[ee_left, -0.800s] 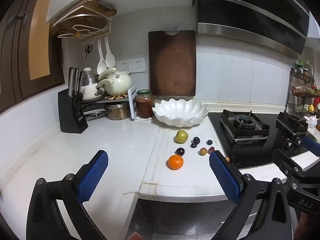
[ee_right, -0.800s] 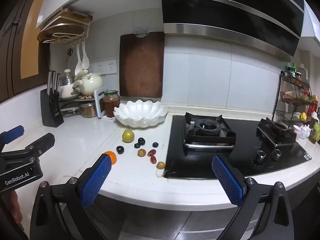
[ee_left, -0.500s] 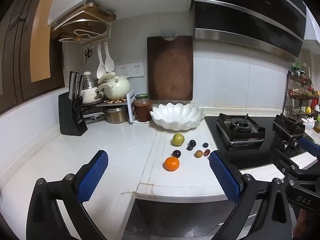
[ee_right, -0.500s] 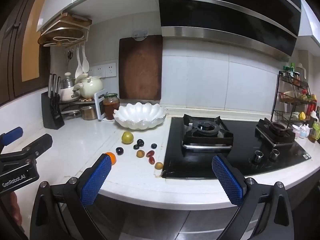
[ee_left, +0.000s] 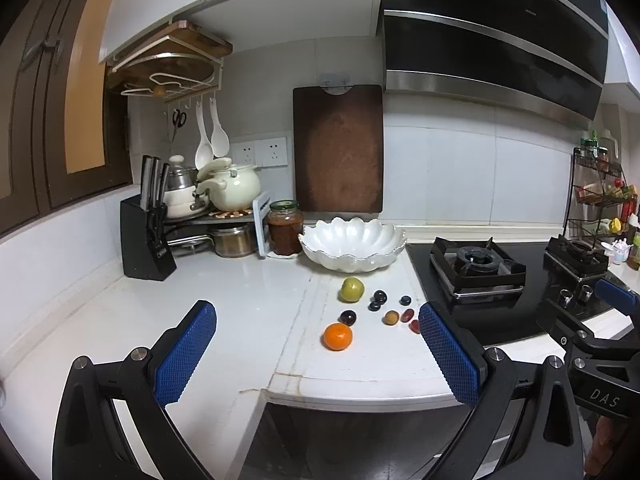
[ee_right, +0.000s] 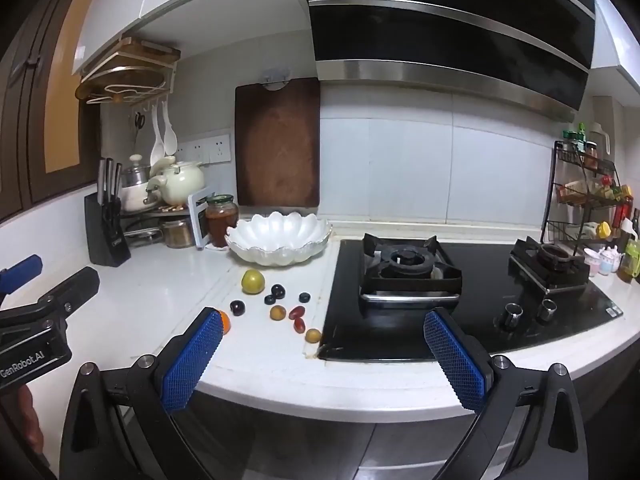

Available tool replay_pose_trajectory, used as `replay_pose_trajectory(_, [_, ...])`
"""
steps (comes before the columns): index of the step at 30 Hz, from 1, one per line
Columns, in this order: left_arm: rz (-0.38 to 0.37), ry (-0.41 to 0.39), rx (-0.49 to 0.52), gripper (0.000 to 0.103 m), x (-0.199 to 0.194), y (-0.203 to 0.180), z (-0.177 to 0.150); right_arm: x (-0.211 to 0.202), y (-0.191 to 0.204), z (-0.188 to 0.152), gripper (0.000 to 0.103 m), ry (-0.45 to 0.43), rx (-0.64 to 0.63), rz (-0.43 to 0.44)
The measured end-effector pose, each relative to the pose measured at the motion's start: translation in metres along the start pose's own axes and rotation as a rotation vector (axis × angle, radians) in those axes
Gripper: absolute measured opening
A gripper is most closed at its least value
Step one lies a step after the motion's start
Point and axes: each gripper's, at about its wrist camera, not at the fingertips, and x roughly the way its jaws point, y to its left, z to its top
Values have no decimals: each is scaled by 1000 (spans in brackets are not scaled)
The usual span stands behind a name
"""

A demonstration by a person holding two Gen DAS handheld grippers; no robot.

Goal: Organize fruits

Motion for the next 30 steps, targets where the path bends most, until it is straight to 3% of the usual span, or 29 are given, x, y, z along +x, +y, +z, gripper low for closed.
replay_pose_trajectory(30, [-13,-20,4,103,2,-7,6,-4,-3,5,102,-32,0,-3])
